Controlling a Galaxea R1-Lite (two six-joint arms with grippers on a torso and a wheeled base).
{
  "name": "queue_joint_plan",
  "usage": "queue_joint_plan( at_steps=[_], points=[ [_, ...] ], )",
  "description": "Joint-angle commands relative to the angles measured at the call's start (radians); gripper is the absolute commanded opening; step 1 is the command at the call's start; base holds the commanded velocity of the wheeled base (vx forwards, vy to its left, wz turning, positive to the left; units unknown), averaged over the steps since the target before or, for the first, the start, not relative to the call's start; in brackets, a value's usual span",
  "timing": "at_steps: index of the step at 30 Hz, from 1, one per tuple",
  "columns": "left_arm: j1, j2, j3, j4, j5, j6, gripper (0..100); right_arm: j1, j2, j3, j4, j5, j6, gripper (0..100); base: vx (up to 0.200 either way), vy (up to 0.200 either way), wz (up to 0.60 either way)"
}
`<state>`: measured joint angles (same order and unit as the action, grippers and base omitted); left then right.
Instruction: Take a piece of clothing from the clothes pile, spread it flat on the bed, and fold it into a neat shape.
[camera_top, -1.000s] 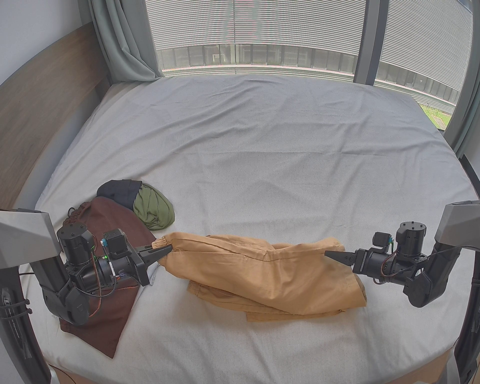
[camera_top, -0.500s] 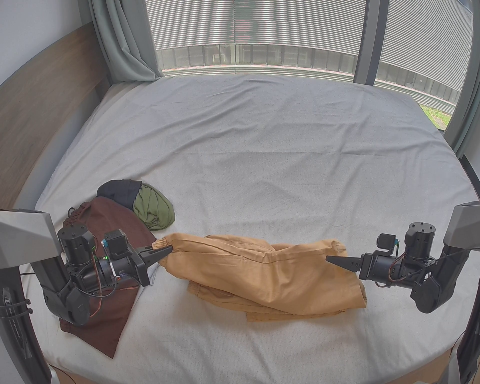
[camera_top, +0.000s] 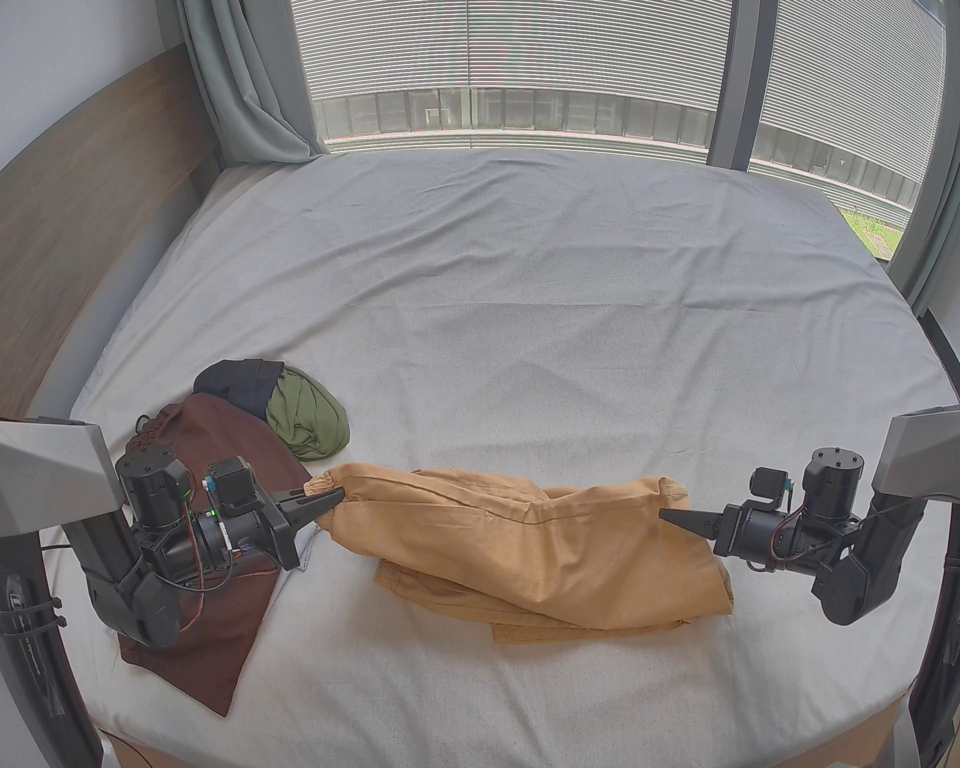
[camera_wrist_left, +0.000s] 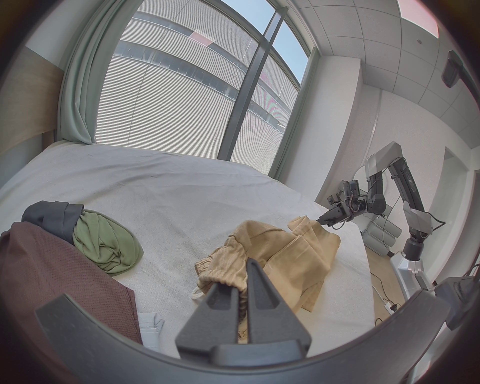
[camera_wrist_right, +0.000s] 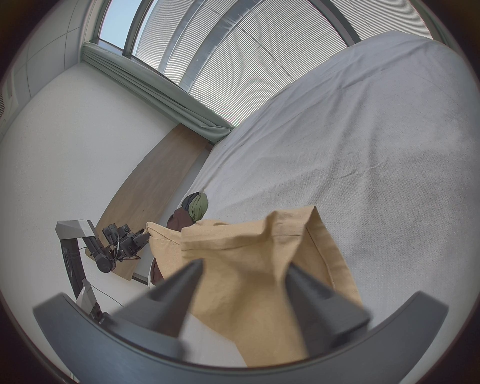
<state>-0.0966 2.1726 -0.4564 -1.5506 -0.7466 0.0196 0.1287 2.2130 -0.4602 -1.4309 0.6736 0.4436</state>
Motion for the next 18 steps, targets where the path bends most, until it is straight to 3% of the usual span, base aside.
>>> queue_joint_plan(
  at_steps=[1,14,18],
  points=[
    [0.003,0.003,-0.004,0.0,0.001,-0.001,0,-0.004,0.008,0.009,0.0,0.001,-0.002,0,0.0,0.0,0.0],
    [0.009,0.01,-0.028,0.0,0.007,-0.01,0,0.011,-0.061,0.124,0.0,0.009,-0.016,0,0.0,0.0,0.0],
    [0.021,0.023,-0.039,0.0,0.032,-0.01,0,0.014,-0.055,0.156,0.001,0.011,-0.068,0,0.0,0.0,0.0]
  ],
)
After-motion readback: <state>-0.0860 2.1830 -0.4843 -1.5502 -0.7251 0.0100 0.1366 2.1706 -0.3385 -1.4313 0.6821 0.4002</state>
